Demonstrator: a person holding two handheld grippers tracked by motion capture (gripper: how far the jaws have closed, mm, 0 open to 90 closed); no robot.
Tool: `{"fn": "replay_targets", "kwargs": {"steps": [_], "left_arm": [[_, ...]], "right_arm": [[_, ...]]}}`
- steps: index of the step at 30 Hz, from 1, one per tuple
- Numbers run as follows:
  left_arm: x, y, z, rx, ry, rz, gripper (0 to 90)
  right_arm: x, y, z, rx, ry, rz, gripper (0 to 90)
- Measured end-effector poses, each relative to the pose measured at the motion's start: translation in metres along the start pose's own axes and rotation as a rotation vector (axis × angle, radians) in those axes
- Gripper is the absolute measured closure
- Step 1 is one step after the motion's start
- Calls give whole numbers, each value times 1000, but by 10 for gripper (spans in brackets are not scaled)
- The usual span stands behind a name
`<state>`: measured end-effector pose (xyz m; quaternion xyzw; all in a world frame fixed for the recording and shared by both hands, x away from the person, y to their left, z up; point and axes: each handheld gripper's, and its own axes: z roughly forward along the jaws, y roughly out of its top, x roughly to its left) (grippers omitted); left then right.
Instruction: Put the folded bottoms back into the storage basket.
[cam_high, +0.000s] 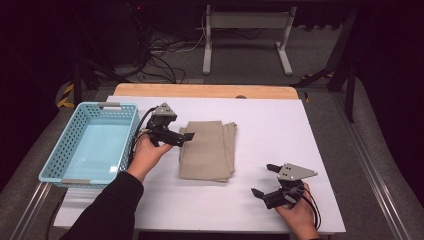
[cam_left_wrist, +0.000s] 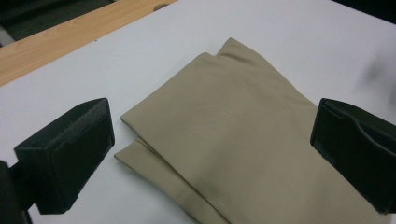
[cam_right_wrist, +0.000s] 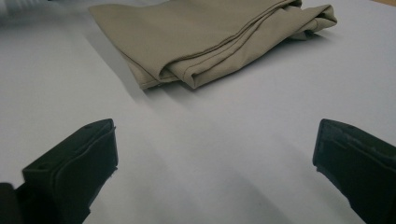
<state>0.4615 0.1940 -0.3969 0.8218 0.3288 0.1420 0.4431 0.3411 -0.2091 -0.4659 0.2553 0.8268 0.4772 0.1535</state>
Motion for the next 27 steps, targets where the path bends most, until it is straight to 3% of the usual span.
{"fn": "replay_targets", "kwargs": {"steps": [7,13,22,27], "left_arm": [[3,2,12,33,17,-15,5],[8,4,24,59,59,-52,9],[17,2,38,83,73,-121,17],[19,1,42,98,79,-119,19]], "right_arm": [[0,0,0,1,2,-2,8],[0,0,0,0,2,-4,8],[1,0,0,2,5,-5,8],[1,0,0,3,6,-5,8]]}}
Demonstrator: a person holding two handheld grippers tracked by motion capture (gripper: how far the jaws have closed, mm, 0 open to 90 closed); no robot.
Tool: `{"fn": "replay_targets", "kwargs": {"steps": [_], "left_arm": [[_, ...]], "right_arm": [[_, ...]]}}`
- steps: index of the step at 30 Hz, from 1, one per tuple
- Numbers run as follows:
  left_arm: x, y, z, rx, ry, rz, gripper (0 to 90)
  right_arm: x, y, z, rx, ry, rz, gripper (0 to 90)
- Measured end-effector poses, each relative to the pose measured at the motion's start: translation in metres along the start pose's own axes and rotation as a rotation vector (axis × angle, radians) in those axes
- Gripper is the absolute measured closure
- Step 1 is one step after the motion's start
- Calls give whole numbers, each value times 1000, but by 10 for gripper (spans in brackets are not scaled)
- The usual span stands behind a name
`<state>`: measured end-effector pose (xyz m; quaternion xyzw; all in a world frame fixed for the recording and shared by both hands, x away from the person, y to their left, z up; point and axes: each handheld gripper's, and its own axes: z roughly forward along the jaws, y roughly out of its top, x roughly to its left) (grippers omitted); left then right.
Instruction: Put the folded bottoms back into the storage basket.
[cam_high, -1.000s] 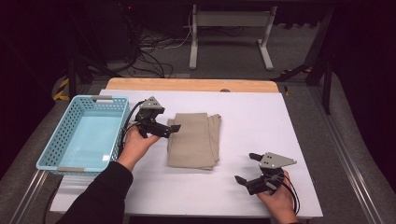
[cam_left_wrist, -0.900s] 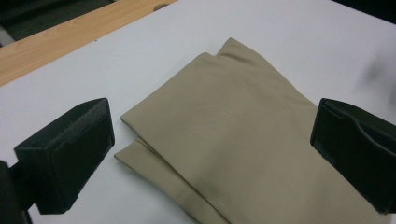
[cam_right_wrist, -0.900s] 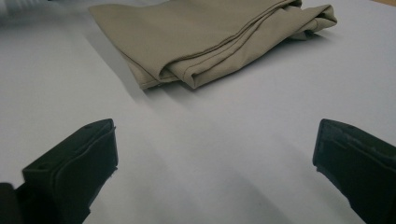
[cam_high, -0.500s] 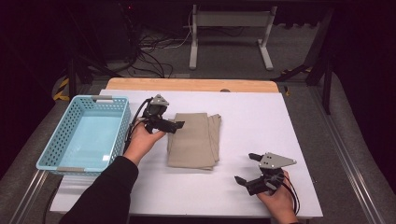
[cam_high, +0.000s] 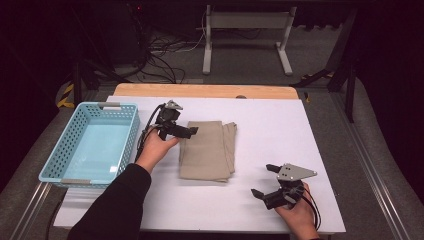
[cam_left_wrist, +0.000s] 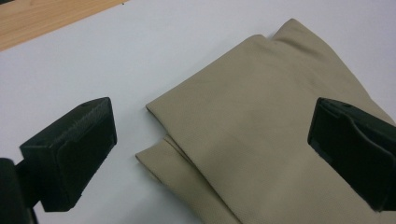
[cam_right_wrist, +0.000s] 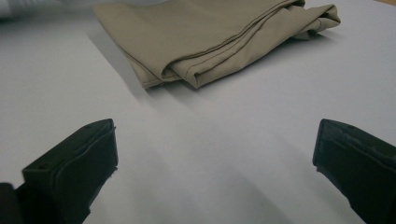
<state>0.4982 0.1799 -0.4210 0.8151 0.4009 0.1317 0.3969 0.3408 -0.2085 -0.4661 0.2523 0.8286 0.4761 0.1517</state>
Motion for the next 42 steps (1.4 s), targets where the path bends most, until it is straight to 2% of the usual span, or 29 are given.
{"fn": "replay_targets", "kwargs": {"steps": [10,20,24,25,28,30,36,42], "left_arm": [[5,-2,14,41,18,-24,20],[10,-8,30,114,29,-40,25],[10,-8,32,129,22,-40,28],[10,-8,34,148,4,-38,32],[9,-9,38,174,1,-33,32],[9,-9,39,179,7,-31,32],[10,-11,44,193,1,-57,32],[10,-12,47,213,18,-47,18]], "right_arm": [[0,0,0,3,2,0,9],[0,0,0,3,3,-1,9],[0,0,1,5,4,-1,9],[0,0,1,6,3,-2,9],[0,0,1,10,3,-6,10],[0,0,1,10,4,-5,10],[0,0,1,11,4,-7,11],[0,0,1,12,4,-7,11]]}}
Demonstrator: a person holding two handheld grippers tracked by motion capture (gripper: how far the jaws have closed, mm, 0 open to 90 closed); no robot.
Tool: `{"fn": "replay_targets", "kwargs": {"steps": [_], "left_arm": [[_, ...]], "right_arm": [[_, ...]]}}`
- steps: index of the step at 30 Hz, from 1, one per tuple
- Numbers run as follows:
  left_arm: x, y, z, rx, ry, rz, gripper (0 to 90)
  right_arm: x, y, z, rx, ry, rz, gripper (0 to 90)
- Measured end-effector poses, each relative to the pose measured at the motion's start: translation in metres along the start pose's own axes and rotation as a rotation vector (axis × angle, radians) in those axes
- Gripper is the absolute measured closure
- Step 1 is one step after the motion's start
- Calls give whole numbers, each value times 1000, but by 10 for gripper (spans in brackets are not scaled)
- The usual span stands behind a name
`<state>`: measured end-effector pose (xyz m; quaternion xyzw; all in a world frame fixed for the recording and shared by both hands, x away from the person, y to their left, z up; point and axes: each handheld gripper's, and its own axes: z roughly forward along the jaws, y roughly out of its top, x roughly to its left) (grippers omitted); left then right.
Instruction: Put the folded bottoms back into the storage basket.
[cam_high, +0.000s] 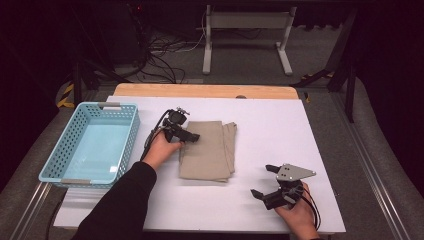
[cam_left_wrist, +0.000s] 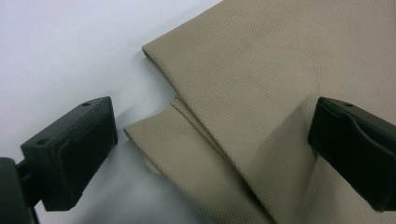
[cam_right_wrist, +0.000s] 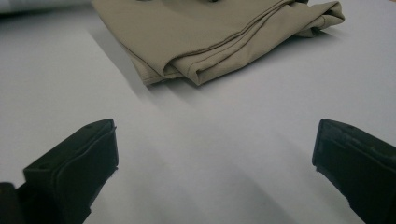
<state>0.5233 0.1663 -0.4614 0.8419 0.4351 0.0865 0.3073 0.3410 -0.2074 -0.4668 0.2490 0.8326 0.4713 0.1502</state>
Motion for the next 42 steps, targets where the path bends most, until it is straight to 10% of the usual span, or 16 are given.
{"fn": "replay_targets", "kwargs": {"steps": [23,31,36,42], "left_arm": [[-9,-2,3,-6,26,37,52],[-17,0,-3,-2,-27,91,322],[-24,2,-5,11,-92,99,655],[-24,2,-6,15,-97,96,701]], "right_arm": [[1,0,1,9,-5,-5,20],[1,0,1,7,-2,-5,20],[1,0,1,6,-1,-4,20],[0,0,0,5,1,-3,20]]}}
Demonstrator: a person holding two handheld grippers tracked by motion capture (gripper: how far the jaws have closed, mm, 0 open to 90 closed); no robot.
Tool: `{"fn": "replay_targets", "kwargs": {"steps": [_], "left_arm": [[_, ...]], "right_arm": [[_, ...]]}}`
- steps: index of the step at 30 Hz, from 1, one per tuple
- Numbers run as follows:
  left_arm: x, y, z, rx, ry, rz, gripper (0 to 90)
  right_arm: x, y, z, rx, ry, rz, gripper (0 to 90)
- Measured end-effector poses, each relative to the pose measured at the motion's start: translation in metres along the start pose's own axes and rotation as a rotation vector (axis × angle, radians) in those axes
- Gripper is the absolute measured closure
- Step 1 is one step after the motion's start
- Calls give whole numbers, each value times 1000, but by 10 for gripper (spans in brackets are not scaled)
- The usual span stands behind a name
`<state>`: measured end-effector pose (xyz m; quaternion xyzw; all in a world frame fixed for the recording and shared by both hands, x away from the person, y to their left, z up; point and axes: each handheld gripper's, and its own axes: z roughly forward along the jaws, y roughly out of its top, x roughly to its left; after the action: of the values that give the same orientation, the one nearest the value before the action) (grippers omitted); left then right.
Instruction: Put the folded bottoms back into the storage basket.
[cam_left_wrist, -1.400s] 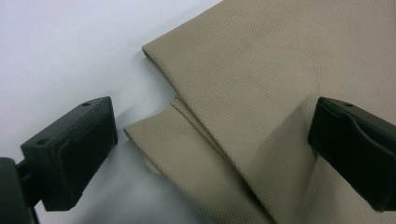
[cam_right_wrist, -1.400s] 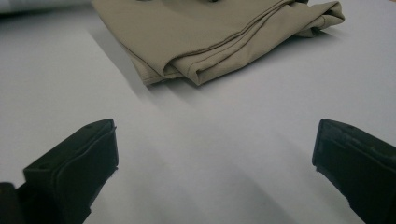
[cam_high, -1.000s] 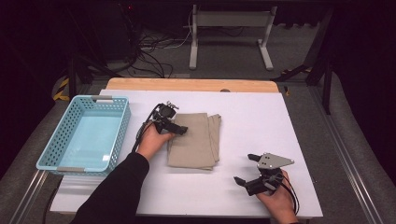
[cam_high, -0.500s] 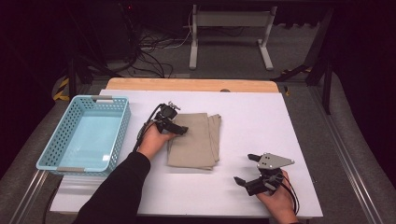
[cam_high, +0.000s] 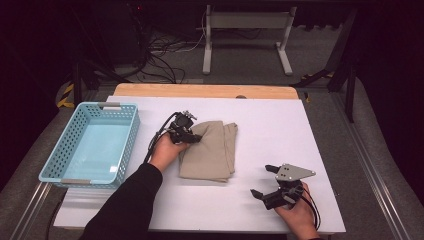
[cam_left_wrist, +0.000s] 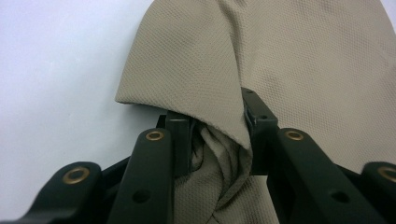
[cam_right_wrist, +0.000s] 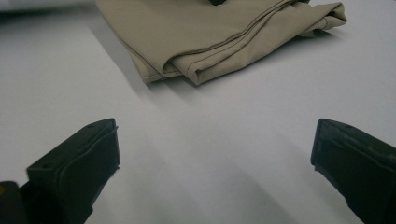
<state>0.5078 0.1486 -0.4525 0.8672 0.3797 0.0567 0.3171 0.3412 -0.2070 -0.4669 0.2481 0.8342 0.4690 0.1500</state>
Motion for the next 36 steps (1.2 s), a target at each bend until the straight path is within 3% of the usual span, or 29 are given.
{"fn": "replay_targets", "kwargs": {"steps": [7,12,19,30,36], "left_arm": [[-2,1,-3,-19,4,-7,714],[-2,2,-11,-58,-1,0,718],[-8,6,-35,-161,-45,17,723],[-23,9,-61,-251,-102,81,726],[-30,10,-76,-305,-136,89,727]], "right_arm": [[0,0,0,-3,0,2,20],[0,0,-1,-5,-1,0,20],[1,0,-1,-10,2,-3,19],[1,1,-1,-15,3,-6,19],[1,1,-1,-19,3,-8,19]]}}
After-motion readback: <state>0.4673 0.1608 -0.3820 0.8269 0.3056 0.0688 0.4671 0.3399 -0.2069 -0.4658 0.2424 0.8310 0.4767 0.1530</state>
